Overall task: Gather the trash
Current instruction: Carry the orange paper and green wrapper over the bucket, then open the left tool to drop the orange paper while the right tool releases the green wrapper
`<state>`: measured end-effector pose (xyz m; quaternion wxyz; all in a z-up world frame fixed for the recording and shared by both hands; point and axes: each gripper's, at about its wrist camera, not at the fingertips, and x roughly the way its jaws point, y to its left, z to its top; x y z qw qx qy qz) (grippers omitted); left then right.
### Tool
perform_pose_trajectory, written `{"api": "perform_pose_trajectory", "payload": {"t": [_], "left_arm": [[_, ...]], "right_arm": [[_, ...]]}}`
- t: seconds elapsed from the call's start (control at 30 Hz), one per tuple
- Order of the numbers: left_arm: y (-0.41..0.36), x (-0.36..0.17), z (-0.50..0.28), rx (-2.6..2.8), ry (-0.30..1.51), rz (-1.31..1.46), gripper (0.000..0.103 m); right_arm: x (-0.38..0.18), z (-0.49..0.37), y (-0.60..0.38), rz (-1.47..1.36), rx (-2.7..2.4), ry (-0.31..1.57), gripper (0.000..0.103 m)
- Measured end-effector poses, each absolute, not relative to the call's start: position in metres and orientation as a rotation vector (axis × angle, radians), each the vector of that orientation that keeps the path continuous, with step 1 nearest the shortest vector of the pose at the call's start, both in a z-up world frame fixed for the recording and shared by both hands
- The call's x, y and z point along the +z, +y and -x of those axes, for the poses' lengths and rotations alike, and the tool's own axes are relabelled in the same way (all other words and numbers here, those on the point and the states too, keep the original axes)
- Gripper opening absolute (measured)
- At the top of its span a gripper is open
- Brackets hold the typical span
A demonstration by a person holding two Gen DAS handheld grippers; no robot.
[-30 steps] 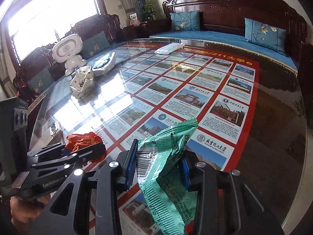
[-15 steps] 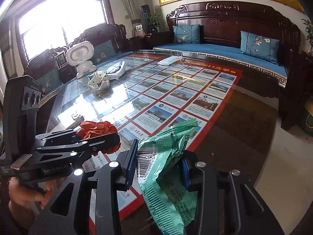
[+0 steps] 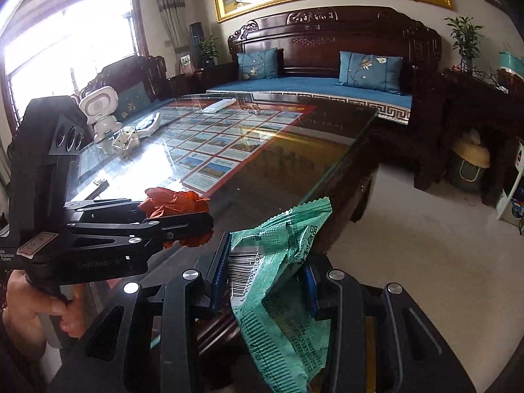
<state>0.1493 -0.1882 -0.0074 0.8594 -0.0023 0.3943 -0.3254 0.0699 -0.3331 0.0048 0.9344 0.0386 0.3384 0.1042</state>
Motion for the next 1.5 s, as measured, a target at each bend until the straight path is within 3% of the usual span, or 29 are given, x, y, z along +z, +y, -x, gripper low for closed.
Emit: {"api": "perform_pose_trajectory", "payload": {"t": [0.23, 0.6, 0.77, 0.83, 1.1, 1.37, 1.47, 1.5], "left_arm": [[-0.264, -0.029, -0.134, -0.749, 0.899, -0.055, 0.038], [-0.364, -0.111, -0.138, -0.799, 1.152, -0.097, 0.041], [-0.388, -0.133, -0.146, -0.779, 1.182, -0.134, 0.059], [-0.388, -0.137, -0.148, -0.749, 1.184, -0.157, 0.074], [-0.389, -0.141, -0.154, -0.695, 1.16, -0.219, 0.076], [-0.354, -0.099, -0.157, -0.521, 0.987, -0.233, 0.085], [-0.338, -0.083, -0.159, -0.475, 0.937, -0.213, 0.088], [-0.333, -0.078, -0.16, -0.465, 0.927, -0.211, 0.089]], "right_arm": [[-0.027, -0.046, -0.392, -0.115, 0.147, 0.755, 0.037], [-0.09, -0.035, -0.472, -0.206, 0.051, 0.877, 0.037], [-0.108, -0.034, -0.493, -0.23, 0.024, 0.903, 0.037], [-0.115, -0.032, -0.5, -0.242, 0.018, 0.912, 0.037], [-0.131, -0.036, -0.508, -0.249, 0.02, 0.949, 0.037], [-0.148, -0.056, -0.49, -0.22, 0.066, 1.012, 0.037], [-0.149, -0.069, -0.48, -0.202, 0.089, 1.037, 0.044], [-0.148, -0.072, -0.477, -0.191, 0.099, 1.041, 0.055]]}}
